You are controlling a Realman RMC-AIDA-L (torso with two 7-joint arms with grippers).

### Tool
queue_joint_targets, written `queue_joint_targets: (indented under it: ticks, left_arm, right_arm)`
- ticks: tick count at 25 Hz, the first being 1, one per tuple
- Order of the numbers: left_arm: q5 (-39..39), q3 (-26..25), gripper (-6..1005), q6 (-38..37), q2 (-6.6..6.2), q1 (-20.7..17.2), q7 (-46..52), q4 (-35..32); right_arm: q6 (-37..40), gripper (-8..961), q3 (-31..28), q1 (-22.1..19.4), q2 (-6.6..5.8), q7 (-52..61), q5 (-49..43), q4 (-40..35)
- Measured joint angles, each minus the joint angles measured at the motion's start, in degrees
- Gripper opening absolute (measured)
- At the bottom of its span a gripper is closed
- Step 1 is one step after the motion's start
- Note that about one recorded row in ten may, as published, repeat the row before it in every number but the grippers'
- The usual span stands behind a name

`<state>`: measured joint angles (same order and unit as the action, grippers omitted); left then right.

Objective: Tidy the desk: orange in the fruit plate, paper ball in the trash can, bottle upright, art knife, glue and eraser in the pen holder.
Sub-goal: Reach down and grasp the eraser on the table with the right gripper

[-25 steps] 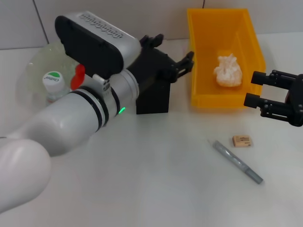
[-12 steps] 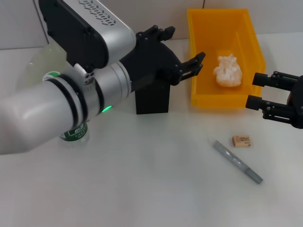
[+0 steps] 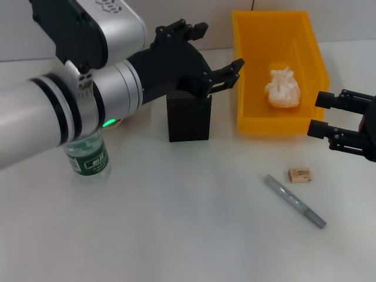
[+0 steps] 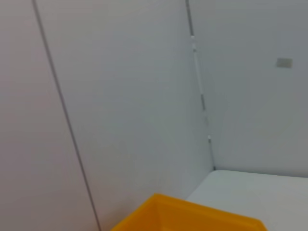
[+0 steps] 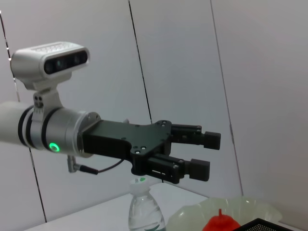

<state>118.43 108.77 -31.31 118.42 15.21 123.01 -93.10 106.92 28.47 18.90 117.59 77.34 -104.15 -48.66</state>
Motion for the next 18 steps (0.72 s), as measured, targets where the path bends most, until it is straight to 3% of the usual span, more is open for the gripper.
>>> queue_joint_targets:
  ticks: [2,3,7,8,10,12,15,17,18]
  left_arm:
    - [-0.03,-0.83,802,-1.7,0.03,0.52,-0.11,-0.27]
    - [-0.93,-4.28,802,-7.15,0.09,2.47,-0.2,-0.54]
    - [-1.46,-6.09,802,-9.25,0.03,3.2,-0.36,-0.51]
    - [-5.15,-10.99,802,-14.71,0.0,3.86,-3.67,-0.07]
    - [-10.53,-16.07,802,-19.43,0.02,3.88,-8.08,1.05]
    - [-11.93,-17.46,802,-20.9,0.0,3.89,-9.14,1.55]
    - [-18.51,-25.39,802,-30.79,-0.02,4.49,-14.74,5.75]
    - [-18.51,-25.39,802,-30.79,-0.02,4.49,-14.74,5.75]
    - [-20.62,-28.69,802,-35.82,-0.02,4.88,-17.19,8.61]
  right_arm:
    - [0.04,584,0.0,-0.13,0.0,0.0,0.0,0.07]
    - [0.05,584,0.0,-0.17,0.01,-0.01,0.0,0.17]
    - [0.14,584,0.02,-0.23,0.01,-0.01,-0.06,0.22]
    - [0.32,584,0.07,-0.34,0.01,-0.02,-0.11,0.23]
    - [0.49,583,0.07,-0.45,0.01,-0.02,-0.12,0.22]
    - [0.84,583,0.08,-0.58,0.01,-0.03,-0.12,0.12]
    - [1.3,583,0.08,-0.65,-0.08,-0.03,-0.09,-0.02]
    - [1.66,583,0.08,-0.64,-0.29,0.01,-0.09,-0.06]
    - [1.83,583,0.12,-0.64,-0.39,0.14,-0.13,-0.11]
